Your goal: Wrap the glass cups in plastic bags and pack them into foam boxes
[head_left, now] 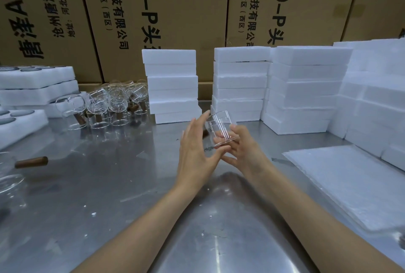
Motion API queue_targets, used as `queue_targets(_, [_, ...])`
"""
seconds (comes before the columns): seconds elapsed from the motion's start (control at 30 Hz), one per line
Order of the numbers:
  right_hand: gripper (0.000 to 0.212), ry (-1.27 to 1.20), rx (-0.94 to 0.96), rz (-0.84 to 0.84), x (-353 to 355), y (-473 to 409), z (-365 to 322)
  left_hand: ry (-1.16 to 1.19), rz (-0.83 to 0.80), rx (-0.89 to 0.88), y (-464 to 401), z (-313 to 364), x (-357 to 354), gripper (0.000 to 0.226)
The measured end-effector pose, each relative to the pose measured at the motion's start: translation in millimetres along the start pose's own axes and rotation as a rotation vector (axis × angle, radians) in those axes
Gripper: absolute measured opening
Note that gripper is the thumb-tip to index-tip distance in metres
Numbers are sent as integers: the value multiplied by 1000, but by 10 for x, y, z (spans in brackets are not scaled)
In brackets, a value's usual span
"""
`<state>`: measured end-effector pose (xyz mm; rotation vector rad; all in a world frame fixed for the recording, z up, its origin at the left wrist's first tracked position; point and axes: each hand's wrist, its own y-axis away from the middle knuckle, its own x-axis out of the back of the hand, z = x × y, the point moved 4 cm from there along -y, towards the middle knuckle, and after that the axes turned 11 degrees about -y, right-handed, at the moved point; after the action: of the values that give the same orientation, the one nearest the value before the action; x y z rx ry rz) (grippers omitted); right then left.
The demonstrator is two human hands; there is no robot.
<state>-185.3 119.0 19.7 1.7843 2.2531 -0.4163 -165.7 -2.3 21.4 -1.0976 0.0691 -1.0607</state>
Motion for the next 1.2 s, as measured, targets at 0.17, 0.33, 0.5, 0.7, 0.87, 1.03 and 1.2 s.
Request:
queue_targets(0.17, [58, 89, 0, 0, -10, 33, -27, -62, 62, -12, -28, -51, 22, 65])
queue_targets(0.33, [70, 347, 161, 102, -19, 35, -25, -165, 22, -48, -21, -19, -8, 68])
queue_targets(0.5, [42, 268, 162, 197, 84, -26, -20, -131, 37, -59, -4, 39, 10, 90])
queue_targets(0.7, [32, 3, 26, 216, 136, -22, -43, -10, 24, 9, -2, 28, 25, 97])
queue_targets(0.87, [48, -9, -75, 138, 97, -8, 3, 14, -11, -5, -16, -1, -16, 63])
queue_targets(1.03, [53, 25, -94, 47, 33, 36, -5, -27, 101, 3, -32, -37, 38, 61])
queue_targets(1.2, [84, 209, 65, 102, 14, 74, -41, -120, 138, -28, -22, -35, 52, 61])
